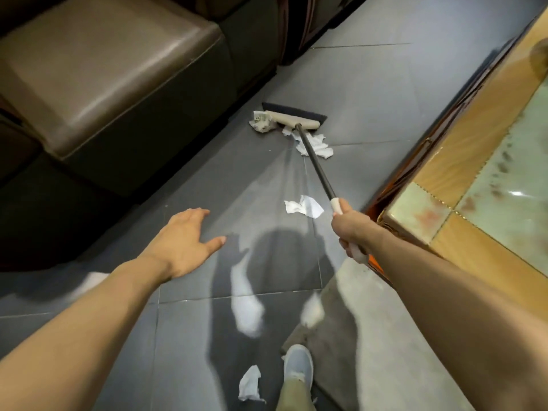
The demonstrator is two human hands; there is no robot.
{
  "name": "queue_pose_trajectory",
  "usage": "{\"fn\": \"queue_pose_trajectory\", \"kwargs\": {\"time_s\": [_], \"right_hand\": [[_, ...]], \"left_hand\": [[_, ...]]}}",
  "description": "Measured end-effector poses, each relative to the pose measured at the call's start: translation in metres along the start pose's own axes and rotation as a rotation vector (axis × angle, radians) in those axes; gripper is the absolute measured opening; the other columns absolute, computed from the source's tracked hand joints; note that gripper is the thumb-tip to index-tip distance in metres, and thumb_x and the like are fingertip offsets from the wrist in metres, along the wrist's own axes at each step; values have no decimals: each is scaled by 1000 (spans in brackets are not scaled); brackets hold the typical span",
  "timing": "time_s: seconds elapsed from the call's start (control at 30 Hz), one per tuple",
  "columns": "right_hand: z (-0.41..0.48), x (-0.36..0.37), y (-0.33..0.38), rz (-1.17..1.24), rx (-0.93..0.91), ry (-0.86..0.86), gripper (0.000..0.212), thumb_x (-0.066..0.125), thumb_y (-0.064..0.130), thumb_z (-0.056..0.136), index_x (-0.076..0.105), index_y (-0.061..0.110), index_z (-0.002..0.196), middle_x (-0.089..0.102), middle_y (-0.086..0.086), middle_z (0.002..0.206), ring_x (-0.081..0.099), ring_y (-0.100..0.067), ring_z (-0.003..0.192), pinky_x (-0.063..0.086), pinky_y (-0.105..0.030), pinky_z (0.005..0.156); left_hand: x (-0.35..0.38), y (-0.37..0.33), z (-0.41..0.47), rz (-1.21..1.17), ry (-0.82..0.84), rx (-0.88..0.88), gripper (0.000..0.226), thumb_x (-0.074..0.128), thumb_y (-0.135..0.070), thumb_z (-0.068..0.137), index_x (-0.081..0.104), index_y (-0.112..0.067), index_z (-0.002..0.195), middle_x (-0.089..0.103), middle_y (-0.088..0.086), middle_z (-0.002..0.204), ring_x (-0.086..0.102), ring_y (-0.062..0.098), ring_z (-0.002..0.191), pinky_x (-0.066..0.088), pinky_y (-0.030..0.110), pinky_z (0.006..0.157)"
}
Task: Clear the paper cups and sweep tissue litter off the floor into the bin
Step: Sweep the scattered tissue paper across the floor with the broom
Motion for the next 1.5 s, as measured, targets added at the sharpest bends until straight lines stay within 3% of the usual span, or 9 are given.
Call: {"fn": "queue_pose_trajectory", "kwargs": {"time_s": [0.13,0.27,0.5,0.6,0.77,0.97,1.17,1.4,1.5], "right_hand": [[-48,19,-49,35,55,-17,48,28,21,98,33,44,139,43,-5,90,38,-16,57,30,-12,36],[-108,61,-103,29,86,4,53,27,20,98,25,48,143,40,-7,82,36,-16,55,28,-12,35],[-249,134,-160,137,-69,73,49,42,24,98,29,37,144,49,-6,80,47,-14,57,41,-25,45],[-273,131,-171,233,-78,21,46,43,21,100,35,32,144,48,-3,73,44,-13,52,39,-24,42],[-270,109,-156,209,-154,-26,46,44,23,100,36,32,144,45,-3,61,41,-15,45,37,-23,40],[-194,54,-76,84,-289,-63,34,46,19,97,51,25,130,43,-4,55,39,-16,35,36,-20,35],[-91,25,6,-112,-290,-40,30,36,8,92,51,2,116,39,-8,60,35,-18,43,32,-24,49],[-66,45,-25,-465,-260,57,34,29,-3,86,43,21,105,45,-11,89,39,-19,56,29,-13,26],[-75,49,-76,-380,-161,17,53,28,2,86,41,30,129,45,-13,98,41,-20,57,33,-14,30]], "left_hand": [[10,5,-43,4,-23,38,70,50,-45,93,22,-12,148,22,6,155,11,19,145,13,33,117],[31,18,-103,-15,-43,74,70,51,-45,92,23,-13,148,24,6,154,15,20,144,16,34,117],[84,36,-204,-38,-4,122,70,52,-44,92,25,-12,147,26,7,153,18,21,143,19,33,115],[94,42,-228,-53,-13,125,70,52,-45,92,24,-11,147,27,6,153,19,21,142,20,34,115],[107,56,-243,-62,-14,78,70,51,-45,92,25,-11,147,27,5,153,19,20,142,19,32,115],[120,61,-226,-85,-39,-25,71,51,-47,92,24,-13,148,25,5,154,16,18,144,16,32,117],[115,67,-198,-153,-92,-152,71,52,-48,90,26,-13,147,27,5,153,17,18,143,17,32,117],[137,70,-194,-185,-72,-223,71,52,-47,91,27,-12,146,28,7,153,18,20,143,17,32,117],[144,66,-200,-190,-68,-218,70,51,-47,91,27,-11,146,28,7,153,18,20,143,15,30,116]]}}
Point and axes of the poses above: each hand's wrist, its own z-axis towards the middle knuckle, its own x-axis out of the palm, y = z × x, the point moved 8 cm from there along z, towards the middle knuckle
